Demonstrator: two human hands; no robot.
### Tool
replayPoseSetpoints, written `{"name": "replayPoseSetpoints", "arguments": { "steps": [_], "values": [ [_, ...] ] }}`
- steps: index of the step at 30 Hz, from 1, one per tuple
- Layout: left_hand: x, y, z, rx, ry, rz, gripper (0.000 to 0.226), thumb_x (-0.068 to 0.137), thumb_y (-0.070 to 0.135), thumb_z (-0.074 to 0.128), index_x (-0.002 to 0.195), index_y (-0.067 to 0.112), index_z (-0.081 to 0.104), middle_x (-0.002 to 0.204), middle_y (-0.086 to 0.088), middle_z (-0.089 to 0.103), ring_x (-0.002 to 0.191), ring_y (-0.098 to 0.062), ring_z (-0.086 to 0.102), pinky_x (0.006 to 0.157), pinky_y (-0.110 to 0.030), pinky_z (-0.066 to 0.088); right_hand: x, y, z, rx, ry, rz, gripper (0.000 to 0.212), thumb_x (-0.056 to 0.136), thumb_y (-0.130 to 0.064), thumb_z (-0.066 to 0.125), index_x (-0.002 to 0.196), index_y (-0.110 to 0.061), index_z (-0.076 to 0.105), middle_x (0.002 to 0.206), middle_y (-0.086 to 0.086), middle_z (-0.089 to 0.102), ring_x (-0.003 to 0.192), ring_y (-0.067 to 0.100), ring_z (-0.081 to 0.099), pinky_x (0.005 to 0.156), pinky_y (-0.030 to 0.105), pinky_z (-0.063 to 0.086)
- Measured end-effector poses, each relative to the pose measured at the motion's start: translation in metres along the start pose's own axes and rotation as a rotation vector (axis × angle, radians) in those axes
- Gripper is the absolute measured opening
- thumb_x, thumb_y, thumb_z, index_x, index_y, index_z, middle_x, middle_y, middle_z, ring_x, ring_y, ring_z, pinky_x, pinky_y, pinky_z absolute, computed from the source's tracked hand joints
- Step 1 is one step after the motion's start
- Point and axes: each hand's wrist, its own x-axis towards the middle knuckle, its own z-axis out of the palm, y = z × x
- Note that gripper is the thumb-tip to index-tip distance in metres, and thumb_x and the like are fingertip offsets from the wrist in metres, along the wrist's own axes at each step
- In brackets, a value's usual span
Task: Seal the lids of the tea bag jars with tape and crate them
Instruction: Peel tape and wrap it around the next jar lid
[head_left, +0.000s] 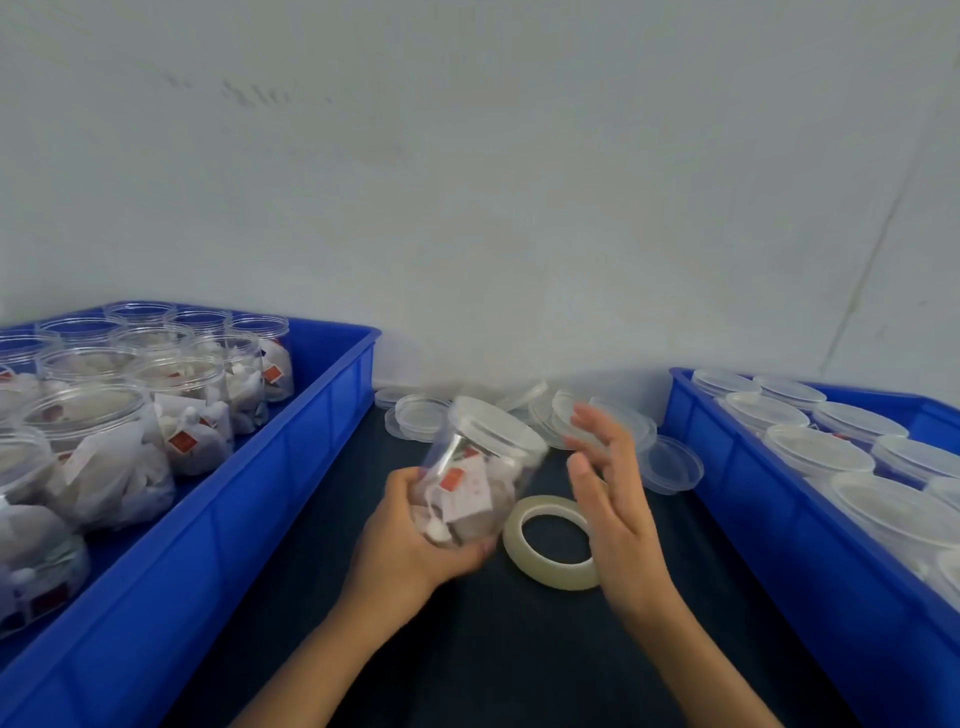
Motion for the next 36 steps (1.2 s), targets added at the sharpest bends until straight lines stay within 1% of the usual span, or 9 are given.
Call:
{"name": "replayPoseSetpoints", "arguments": {
  "steps": [5, 8, 13, 18, 22, 26, 30, 33, 36],
  "values": [
    [0.003, -0.007, -0.004, 0.038, 0.115, -0.139, 0.074, 0.046, 0.076, 0.065, 0.102, 0.033, 0.046, 0.097, 0.015, 0.060, 0.082, 0.000, 0.060, 0.059, -0.015, 0.043, -0.012, 0.035, -0.003, -0.550, -0.244, 0.262, 0.053, 0.092, -0.028, 0.062, 0.139, -0.033, 0.036, 0.129, -0.017, 0.047, 0.127, 0.003, 0.041, 0.097, 0.016, 0.034],
    [0.004, -0.013, -0.001, 0.122, 0.113, -0.151, 0.073, 0.055, 0.064, 0.078, 0.106, 0.026, 0.044, 0.104, 0.010, 0.056, 0.098, -0.014, 0.058, 0.077, -0.032, 0.052, -0.018, 0.043, 0.003, -0.713, -0.329, 0.263, 0.060, 0.090, -0.039, 0.064, 0.140, -0.024, 0.036, 0.134, -0.014, 0.041, 0.128, 0.005, 0.036, 0.106, 0.023, 0.034],
    [0.002, -0.015, 0.000, 0.198, 0.126, -0.114, 0.076, 0.058, 0.054, 0.085, 0.111, 0.022, 0.042, 0.102, 0.014, 0.050, 0.110, -0.022, 0.053, 0.104, -0.049, 0.040, -0.019, 0.041, 0.010, -0.984, -0.329, 0.146, 0.020, 0.095, -0.042, 0.053, 0.100, -0.023, 0.052, 0.107, -0.011, 0.050, 0.098, 0.007, 0.043, 0.081, 0.018, 0.032],
    [0.003, -0.016, -0.006, 0.245, 0.057, -0.175, 0.085, 0.058, 0.057, 0.085, 0.122, 0.022, 0.042, 0.118, 0.003, 0.057, 0.110, -0.018, 0.055, 0.095, -0.039, 0.047, -0.021, 0.034, 0.005, -0.555, -0.167, 0.324, 0.013, 0.098, -0.035, 0.048, 0.089, -0.026, 0.050, 0.076, -0.006, 0.059, 0.065, 0.005, 0.052, 0.058, 0.021, 0.040],
    [-0.001, -0.010, -0.003, 0.198, 0.141, -0.131, 0.095, 0.063, 0.060, 0.077, 0.135, 0.011, 0.040, 0.134, -0.006, 0.051, 0.122, -0.023, 0.050, 0.105, -0.044, 0.041, -0.017, 0.027, 0.003, -0.266, -0.087, 0.419, 0.022, 0.097, -0.035, 0.051, 0.085, -0.017, 0.060, 0.066, -0.006, 0.050, 0.062, 0.009, 0.044, 0.061, 0.028, 0.038],
    [-0.011, 0.011, -0.005, 0.327, 0.597, 0.408, 0.054, 0.086, 0.048, 0.059, 0.117, 0.004, 0.055, 0.113, -0.013, 0.056, 0.103, -0.022, 0.053, 0.087, -0.026, 0.037, -0.018, 0.021, 0.009, -0.226, -0.089, 0.462, 0.047, 0.095, -0.043, 0.051, 0.070, -0.004, 0.050, 0.066, 0.002, 0.042, 0.063, 0.015, 0.039, 0.064, 0.034, 0.034],
    [-0.019, 0.018, 0.007, 0.374, 0.247, 0.677, 0.015, 0.091, 0.027, 0.055, 0.103, 0.020, 0.059, 0.092, 0.012, 0.054, 0.075, -0.001, 0.054, 0.062, -0.013, 0.047, -0.024, 0.018, 0.019, -0.267, -0.122, 0.435, 0.041, 0.095, -0.040, 0.051, 0.066, -0.014, 0.039, 0.065, 0.003, 0.036, 0.062, 0.016, 0.034, 0.061, 0.033, 0.029],
    [-0.023, 0.012, 0.020, 0.301, 0.026, 0.561, 0.023, 0.091, 0.022, 0.062, 0.114, 0.022, 0.061, 0.098, 0.022, 0.053, 0.084, 0.002, 0.059, 0.070, -0.010, 0.050, -0.029, 0.016, 0.027, -0.246, -0.185, 0.411, 0.034, 0.097, -0.031, 0.051, 0.068, -0.015, 0.042, 0.063, -0.002, 0.039, 0.060, 0.012, 0.035, 0.059, 0.031, 0.031],
    [-0.021, 0.006, 0.024, 0.214, 0.035, 0.468, 0.028, 0.089, 0.016, 0.066, 0.116, 0.023, 0.060, 0.101, 0.017, 0.058, 0.097, 0.002, 0.059, 0.080, -0.015, 0.052, -0.035, 0.016, 0.034, -0.237, -0.214, 0.369, 0.028, 0.097, -0.022, 0.050, 0.073, -0.009, 0.045, 0.065, -0.004, 0.043, 0.060, 0.009, 0.038, 0.059, 0.031, 0.033]
  ]
}}
